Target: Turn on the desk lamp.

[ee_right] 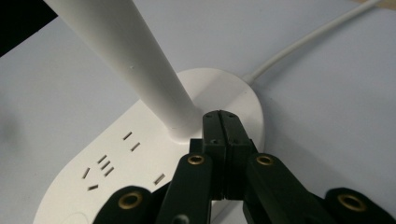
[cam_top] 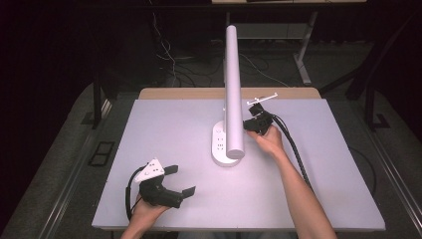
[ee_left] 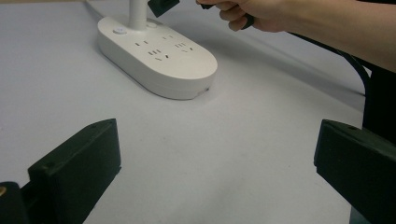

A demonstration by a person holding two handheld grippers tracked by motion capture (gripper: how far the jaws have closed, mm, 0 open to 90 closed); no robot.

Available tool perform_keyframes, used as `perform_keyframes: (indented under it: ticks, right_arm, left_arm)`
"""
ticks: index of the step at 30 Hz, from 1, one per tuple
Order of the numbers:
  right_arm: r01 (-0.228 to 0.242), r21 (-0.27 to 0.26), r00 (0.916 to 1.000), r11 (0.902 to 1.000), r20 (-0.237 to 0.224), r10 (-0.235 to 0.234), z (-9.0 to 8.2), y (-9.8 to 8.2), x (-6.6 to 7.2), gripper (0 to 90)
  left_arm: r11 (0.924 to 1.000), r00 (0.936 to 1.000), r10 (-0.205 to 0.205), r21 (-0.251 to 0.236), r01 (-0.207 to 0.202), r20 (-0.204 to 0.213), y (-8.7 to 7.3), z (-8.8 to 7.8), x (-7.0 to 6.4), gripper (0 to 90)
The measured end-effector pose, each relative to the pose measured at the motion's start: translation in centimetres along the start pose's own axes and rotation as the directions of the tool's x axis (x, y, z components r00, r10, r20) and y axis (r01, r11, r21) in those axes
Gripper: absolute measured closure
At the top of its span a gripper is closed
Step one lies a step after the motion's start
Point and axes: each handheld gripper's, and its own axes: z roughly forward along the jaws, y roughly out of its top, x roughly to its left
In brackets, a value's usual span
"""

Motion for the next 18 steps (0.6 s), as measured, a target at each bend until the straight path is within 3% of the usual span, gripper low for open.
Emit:
perform_keyframes:
  ticks: [11,18]
  right_arm:
    - [0.019,-0.011,0.9997,0.9998,0.015,-0.019,-2.4,0.1,-0.2,89.8]
    - [0.006,-0.022,0.9997,0.9997,0.023,-0.005,-4.7,-0.3,-0.4,89.8]
  left_arm:
    - [1.0000,1.0000,-0.002,0.001,0.002,-0.001,0.0,0.1,0.0,0.0]
    - [1.0000,1.0000,0.000,0.004,0.000,-0.002,0.0,0.1,0.0,0.0]
